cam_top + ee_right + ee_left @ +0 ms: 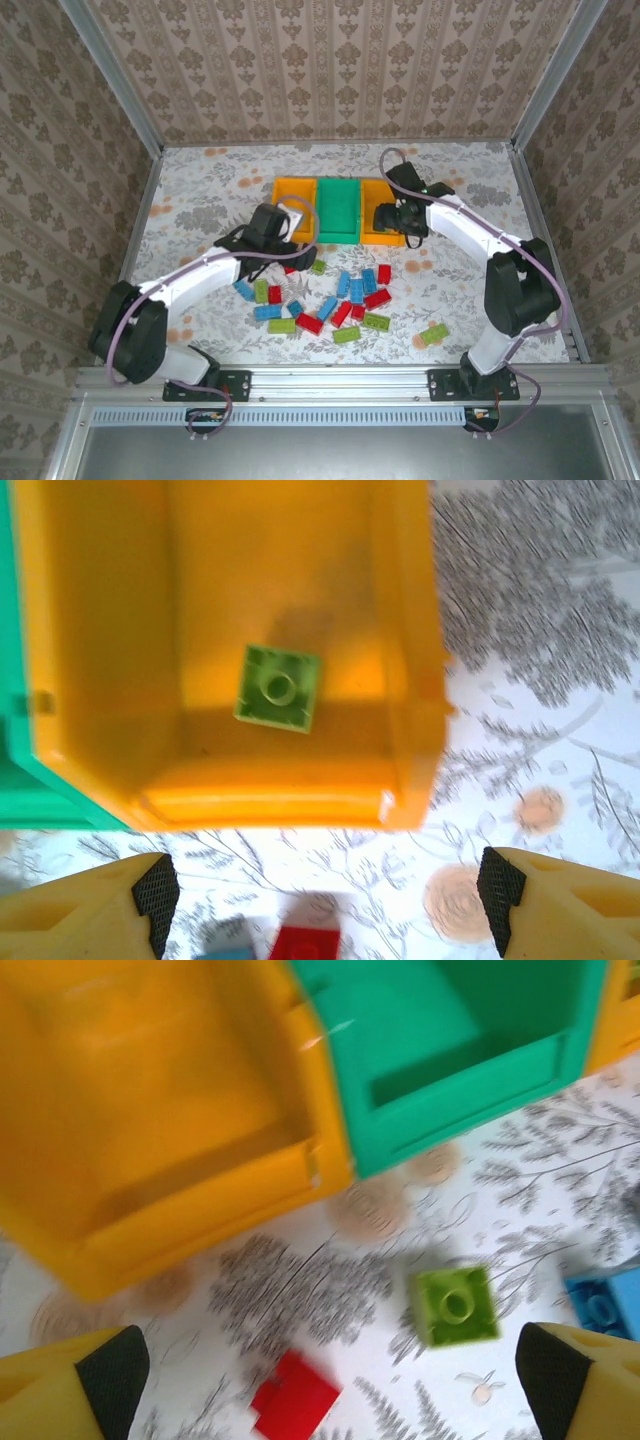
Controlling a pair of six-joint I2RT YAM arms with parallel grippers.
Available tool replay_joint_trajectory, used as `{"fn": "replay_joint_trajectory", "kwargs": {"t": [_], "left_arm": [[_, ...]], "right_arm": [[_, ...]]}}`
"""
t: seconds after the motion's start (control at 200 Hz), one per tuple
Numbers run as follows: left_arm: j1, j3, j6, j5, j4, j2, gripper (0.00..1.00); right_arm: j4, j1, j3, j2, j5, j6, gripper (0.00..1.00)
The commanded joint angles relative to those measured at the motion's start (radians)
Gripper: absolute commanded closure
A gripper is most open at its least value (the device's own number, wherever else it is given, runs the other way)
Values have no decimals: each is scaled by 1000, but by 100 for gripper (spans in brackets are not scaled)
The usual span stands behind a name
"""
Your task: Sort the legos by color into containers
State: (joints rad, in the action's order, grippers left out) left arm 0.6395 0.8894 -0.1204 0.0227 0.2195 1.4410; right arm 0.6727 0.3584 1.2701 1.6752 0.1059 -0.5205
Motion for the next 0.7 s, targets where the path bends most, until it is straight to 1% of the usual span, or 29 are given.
{"fn": "replay_joint_trajectory", "kwargs": {"t": [0.0,0.09,0.19,0.345,0.46,0.565,0.695], "left_arm": [[47,49,77,9,92,81,4],[73,62,56,20,90,127,6],[75,84,36,48,104,171,10],[94,137,34,72,148,227,13],[113,164,19,44,168,266,13],[118,184,6,44,175,299,15],[121,219,2,42,199,344,21]], "right_arm": [[43,-25,-80,-67,41,-51,17],[48,-54,-141,-115,36,-65,16],[41,-85,-195,-160,15,-73,16],[25,-118,-237,-198,-6,-80,16],[30,-121,-249,-201,-12,-81,16],[40,-122,-270,-204,-6,-85,16],[57,-122,-302,-215,11,-97,16]]}}
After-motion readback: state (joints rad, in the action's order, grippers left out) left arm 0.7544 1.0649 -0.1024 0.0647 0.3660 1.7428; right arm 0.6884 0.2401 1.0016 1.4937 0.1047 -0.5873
